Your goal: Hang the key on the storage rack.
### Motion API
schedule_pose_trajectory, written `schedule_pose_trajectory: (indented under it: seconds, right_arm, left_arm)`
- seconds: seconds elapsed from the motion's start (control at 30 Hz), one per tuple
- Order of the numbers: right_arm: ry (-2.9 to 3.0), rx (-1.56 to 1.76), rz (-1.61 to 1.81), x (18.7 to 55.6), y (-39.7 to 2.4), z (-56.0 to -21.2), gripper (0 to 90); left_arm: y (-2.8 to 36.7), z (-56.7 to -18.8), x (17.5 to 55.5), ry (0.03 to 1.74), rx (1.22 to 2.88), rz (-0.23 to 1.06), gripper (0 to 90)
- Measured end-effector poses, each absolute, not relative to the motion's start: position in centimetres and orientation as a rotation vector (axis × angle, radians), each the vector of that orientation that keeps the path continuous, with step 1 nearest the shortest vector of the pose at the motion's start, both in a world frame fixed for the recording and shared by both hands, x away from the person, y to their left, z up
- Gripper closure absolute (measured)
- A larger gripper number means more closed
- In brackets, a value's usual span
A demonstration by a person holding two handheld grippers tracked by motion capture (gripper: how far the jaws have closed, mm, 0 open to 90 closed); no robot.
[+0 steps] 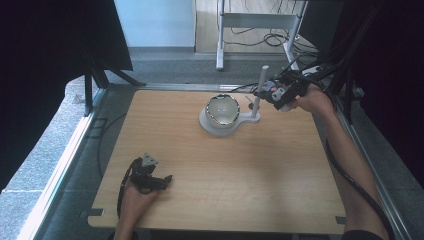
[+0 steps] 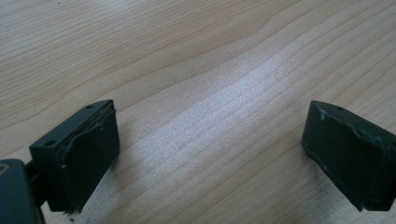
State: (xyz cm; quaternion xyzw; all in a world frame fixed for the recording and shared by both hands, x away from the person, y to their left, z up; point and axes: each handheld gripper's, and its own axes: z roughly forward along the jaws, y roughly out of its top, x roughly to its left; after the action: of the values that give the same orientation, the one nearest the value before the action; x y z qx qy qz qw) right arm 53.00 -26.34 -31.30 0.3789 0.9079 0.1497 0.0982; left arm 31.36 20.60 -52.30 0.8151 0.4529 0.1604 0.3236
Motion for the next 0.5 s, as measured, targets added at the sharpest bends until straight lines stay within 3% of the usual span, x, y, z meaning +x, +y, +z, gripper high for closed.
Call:
schedule_pose_trajectory:
  seconds: [0.5]
  right_arm:
    - [2.666,1.188,0.41,53.9,-27.7,-35.6,45.3]
  left_arm:
    - [20.6,-52.3,31.3,1.189,2.141,0.421,4.0]
